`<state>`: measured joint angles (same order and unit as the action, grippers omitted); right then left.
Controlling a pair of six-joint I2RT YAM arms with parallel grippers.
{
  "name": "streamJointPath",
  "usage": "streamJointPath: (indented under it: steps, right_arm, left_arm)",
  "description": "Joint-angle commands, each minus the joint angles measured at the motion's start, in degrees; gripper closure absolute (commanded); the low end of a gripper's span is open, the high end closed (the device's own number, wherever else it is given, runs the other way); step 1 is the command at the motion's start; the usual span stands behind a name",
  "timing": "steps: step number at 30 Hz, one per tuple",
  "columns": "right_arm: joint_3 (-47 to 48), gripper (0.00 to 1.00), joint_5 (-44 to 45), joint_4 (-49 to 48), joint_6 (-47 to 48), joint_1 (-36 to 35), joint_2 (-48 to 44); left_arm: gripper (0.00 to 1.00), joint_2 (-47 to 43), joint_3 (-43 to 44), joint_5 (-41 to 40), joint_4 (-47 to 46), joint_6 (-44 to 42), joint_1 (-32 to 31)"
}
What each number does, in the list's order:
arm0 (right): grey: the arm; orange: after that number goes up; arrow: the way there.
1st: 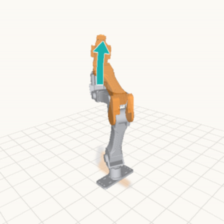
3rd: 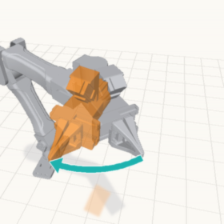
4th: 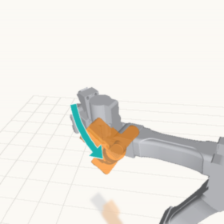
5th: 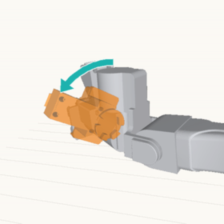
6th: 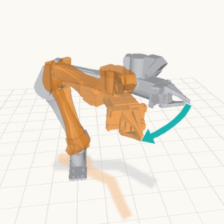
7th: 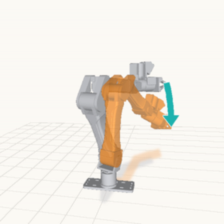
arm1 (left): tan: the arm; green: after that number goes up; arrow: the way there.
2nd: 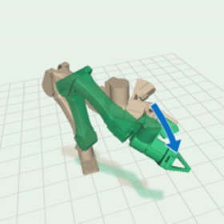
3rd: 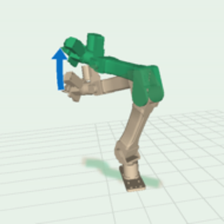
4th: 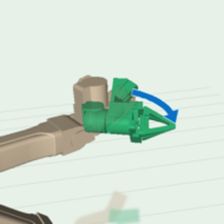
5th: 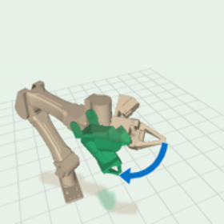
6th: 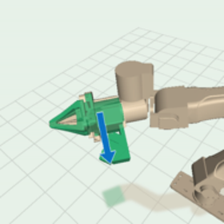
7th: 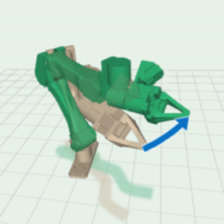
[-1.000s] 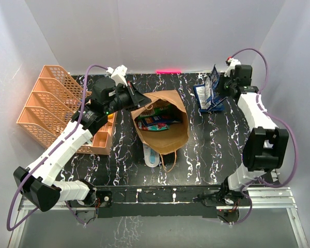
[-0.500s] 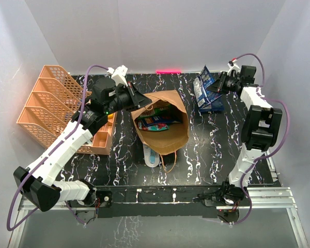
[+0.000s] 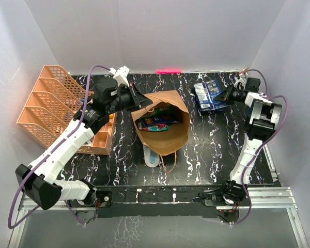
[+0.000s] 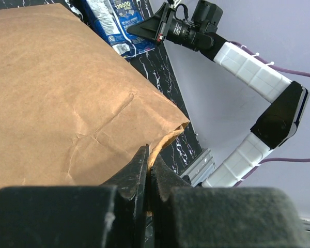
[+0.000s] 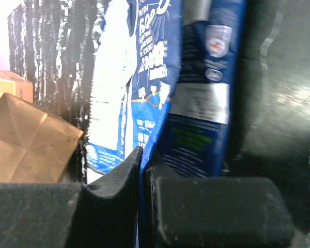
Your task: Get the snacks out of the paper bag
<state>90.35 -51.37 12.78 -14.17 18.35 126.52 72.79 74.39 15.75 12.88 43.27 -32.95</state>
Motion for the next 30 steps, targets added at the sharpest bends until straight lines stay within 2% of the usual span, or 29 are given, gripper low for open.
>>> streamJointPath:
  steps: [1, 7, 15, 25, 27, 30]
  right_arm:
    - [2.7, 0.92, -0.5, -0.8, 1.8, 2.1, 2.8]
    - [1.5, 0.92, 0.9, -3.3, -2.5, 2.6, 5.4]
    - [-4.2, 0.92, -1.6, -12.7, -8.6, 1.4, 2.4]
    - [0.7, 0.92, -1.3, -9.6, -8.2, -1.7, 3.0]
    - [0.0, 0.89, 0.1, -10.2, -8.8, -1.8, 2.2]
    - [-0.7, 0.75, 2.2, -10.4, -9.2, -1.8, 1.1]
  left_arm:
    - [1.0, 0.1, 2.6, 0.9, 0.2, -0.8, 0.2]
    - [1.0, 0.8, 3.0, 1.3, -0.1, -0.6, 0.2]
    - [1.0, 0.7, 2.4, 1.6, -0.5, 0.0, 0.2]
    - [1.0, 0.5, 2.1, 2.0, -1.1, 0.6, 0.2]
    - [1.0, 0.3, 2.1, 1.9, -0.9, 0.6, 0.2]
    - [1.0, 0.0, 2.2, 1.5, -0.5, 0.3, 0.2]
